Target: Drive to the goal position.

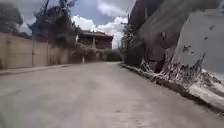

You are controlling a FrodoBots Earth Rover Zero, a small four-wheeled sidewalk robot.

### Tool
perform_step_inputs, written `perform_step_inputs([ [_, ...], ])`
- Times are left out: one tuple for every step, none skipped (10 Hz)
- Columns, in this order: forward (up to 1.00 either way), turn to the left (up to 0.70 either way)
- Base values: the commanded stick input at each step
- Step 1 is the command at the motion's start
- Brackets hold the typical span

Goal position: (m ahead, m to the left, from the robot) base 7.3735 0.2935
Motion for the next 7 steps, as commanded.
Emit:
perform_step_inputs([
  [1.00,0.00],
  [1.00,0.00],
  [1.00,0.00],
  [1.00,0.00],
  [1.00,0.00],
  [1.00,0.00],
  [1.00,0.00],
])
